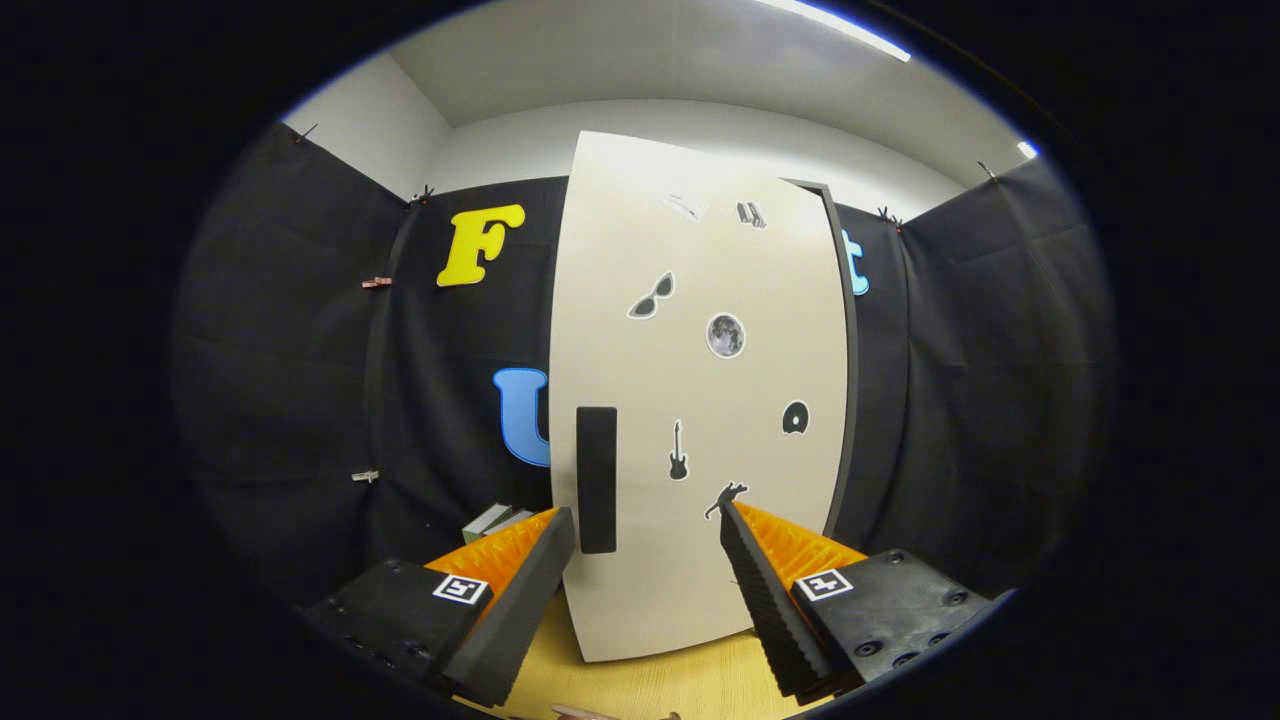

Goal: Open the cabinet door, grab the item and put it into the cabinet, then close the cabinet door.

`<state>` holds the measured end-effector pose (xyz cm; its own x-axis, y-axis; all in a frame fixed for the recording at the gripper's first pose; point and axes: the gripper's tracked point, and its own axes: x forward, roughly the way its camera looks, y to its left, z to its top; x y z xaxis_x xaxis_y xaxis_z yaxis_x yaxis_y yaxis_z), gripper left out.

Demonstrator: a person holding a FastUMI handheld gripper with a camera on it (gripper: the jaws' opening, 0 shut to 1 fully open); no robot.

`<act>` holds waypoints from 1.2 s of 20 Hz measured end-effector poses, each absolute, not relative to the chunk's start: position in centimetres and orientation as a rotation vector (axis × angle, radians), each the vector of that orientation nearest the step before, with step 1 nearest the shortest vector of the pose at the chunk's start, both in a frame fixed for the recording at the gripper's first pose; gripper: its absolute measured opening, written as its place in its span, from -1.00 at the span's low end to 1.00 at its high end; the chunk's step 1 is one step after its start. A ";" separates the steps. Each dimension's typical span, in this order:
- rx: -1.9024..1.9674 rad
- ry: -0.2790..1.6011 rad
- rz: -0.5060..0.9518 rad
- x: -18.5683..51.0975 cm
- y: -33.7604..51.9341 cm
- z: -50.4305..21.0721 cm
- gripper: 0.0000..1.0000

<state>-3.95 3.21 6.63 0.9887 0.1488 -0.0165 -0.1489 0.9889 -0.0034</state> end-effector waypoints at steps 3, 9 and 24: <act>-0.002 0.022 0.145 -4.0 3.2 6.7 0.91; -0.002 0.017 0.138 -4.2 3.1 6.7 0.91; 0.000 0.012 0.111 -5.2 2.0 7.2 0.94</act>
